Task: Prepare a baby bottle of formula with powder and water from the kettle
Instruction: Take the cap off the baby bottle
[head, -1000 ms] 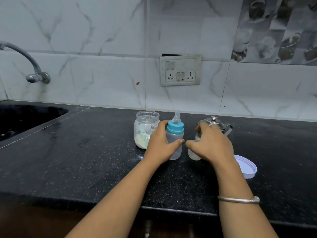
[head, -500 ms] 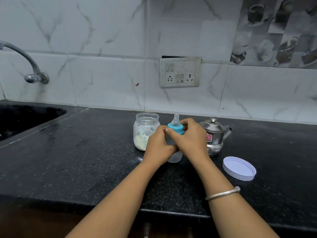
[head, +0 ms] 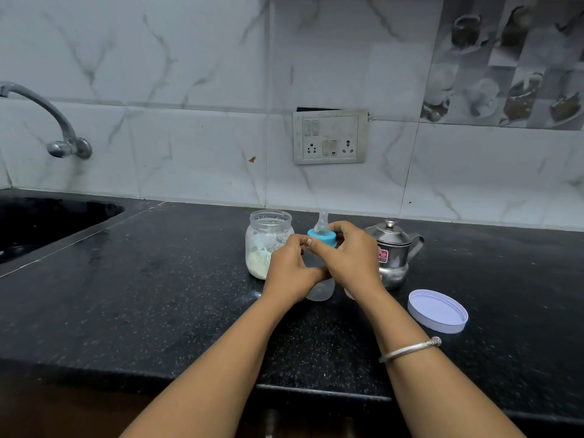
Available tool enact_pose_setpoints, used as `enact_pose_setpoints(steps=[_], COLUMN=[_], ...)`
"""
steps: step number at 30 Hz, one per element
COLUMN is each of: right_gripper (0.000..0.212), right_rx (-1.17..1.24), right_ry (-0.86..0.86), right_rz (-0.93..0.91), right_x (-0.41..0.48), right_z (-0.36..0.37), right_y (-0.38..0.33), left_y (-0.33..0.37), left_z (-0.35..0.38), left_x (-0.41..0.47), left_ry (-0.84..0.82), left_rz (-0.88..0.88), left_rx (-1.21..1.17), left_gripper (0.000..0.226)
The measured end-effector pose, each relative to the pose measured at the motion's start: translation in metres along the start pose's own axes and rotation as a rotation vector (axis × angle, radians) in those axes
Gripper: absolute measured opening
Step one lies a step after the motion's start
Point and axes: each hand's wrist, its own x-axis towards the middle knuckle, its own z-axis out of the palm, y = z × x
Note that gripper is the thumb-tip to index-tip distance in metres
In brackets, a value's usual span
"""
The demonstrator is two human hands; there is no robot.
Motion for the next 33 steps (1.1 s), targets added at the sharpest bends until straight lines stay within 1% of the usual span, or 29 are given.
enact_pose_setpoints(steps=[8,10,12,13,17,20,22,25,26,27,29,31,33], right_gripper=[0.034,0.042,0.053,0.054,0.036,0.031,0.028,0.021,0.020,0.020,0.024,0.039,0.058], right_rx=[-0.015,-0.047,-0.061,-0.075,-0.073,-0.017,0.062,0.291,0.326,0.307,0.136,-0.016,-0.088], right_ry=[-0.061,-0.034,-0.009,0.000,0.013,-0.030,-0.078,-0.194,-0.215,-0.218,-0.168,-0.074,-0.014], right_rz=[-0.043,-0.049,-0.003,0.021,0.032,0.017,0.014,0.040,0.042,0.023,-0.043,-0.051,-0.021], right_x=[0.002,0.000,-0.003,-0.003,-0.003,0.001,0.002,0.003,0.003,0.003,0.003,0.002,0.000], right_z=[-0.002,0.003,0.006,0.007,0.007,0.004,0.001,-0.004,-0.005,-0.005,-0.002,0.002,0.004], right_y=[-0.002,-0.002,-0.006,-0.008,-0.011,-0.009,-0.007,-0.001,0.000,0.000,-0.003,-0.008,-0.010], left_y=[0.001,-0.001,0.000,0.000,-0.002,-0.002,-0.003,-0.009,-0.010,-0.010,-0.010,-0.008,-0.007], left_z=[0.000,0.000,0.000,0.000,-0.002,-0.003,-0.004,-0.005,-0.005,-0.005,-0.004,-0.004,-0.003], left_x=[-0.001,0.000,0.000,0.000,0.001,0.002,0.003,0.005,0.005,0.005,0.007,0.007,0.007], left_ry=[0.016,0.020,0.020,0.023,0.031,0.022,-0.014,-0.063,-0.065,-0.065,-0.060,-0.056,-0.049], left_rz=[-0.004,-0.006,-0.004,-0.004,0.000,0.001,-0.017,-0.047,-0.048,-0.045,-0.038,-0.024,-0.021], left_rx=[0.004,-0.002,0.008,0.014,0.006,-0.029,-0.072,-0.153,-0.149,-0.141,-0.123,-0.100,-0.087], left_gripper=[0.052,0.050,0.048,0.045,0.039,0.041,0.044,0.053,0.054,0.052,0.049,0.052,0.057])
